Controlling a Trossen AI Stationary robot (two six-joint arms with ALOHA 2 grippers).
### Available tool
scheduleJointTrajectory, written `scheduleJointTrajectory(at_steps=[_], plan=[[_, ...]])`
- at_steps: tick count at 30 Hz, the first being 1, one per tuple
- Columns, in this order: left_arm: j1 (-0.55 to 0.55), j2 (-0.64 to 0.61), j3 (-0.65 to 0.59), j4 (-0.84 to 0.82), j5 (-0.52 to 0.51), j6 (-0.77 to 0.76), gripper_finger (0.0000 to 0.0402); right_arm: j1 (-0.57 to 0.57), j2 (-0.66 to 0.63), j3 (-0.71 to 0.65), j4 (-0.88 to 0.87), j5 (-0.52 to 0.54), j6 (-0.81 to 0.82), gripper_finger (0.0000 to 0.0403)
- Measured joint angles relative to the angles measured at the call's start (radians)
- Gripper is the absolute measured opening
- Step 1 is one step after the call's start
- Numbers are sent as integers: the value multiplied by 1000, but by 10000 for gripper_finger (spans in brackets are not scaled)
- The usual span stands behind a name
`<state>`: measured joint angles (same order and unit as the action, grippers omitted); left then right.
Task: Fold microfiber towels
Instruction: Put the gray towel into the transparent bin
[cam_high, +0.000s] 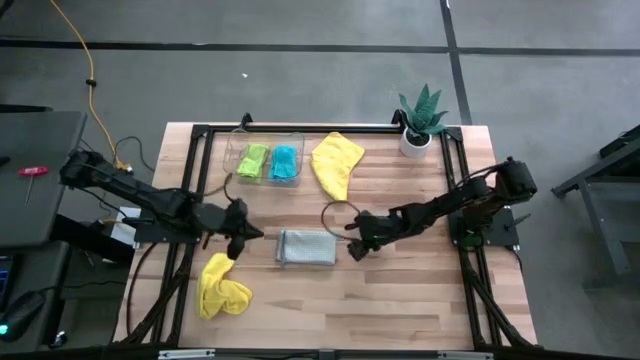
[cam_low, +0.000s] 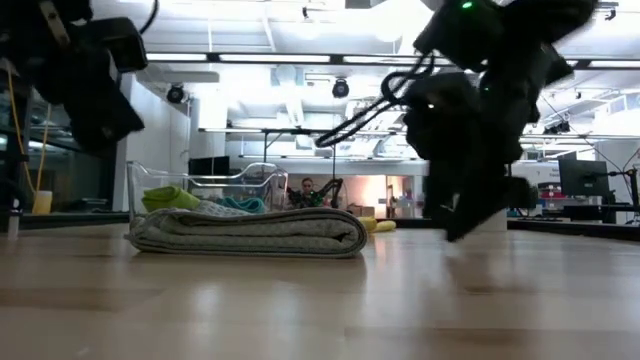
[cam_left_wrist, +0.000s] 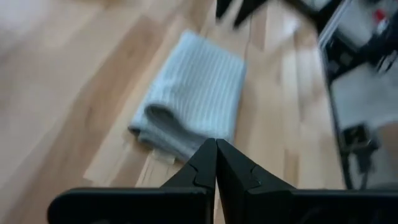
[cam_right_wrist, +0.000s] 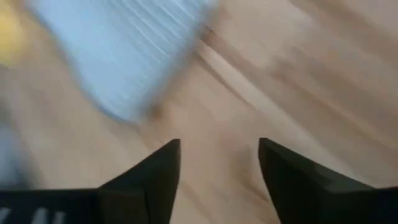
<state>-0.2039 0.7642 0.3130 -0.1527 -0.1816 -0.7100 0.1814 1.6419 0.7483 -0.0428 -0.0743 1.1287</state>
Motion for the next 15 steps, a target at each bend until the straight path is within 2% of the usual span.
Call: scheduleJointTrajectory(at_steps=[3, 5, 9, 15], plan=[[0, -64, 0, -19, -52, -21, 0, 11, 5, -113, 370, 72, 186, 228], [0, -86, 1, -11, -85, -21, 0, 13, 22, -155, 492, 124, 277, 231], [0, -102, 0, -16, -146, -43, 0, 10, 70, -146, 517, 178, 360, 232], [0, -101, 0, -17, -149, -73, 0, 9, 195, -38, 525, 77, 360, 232]])
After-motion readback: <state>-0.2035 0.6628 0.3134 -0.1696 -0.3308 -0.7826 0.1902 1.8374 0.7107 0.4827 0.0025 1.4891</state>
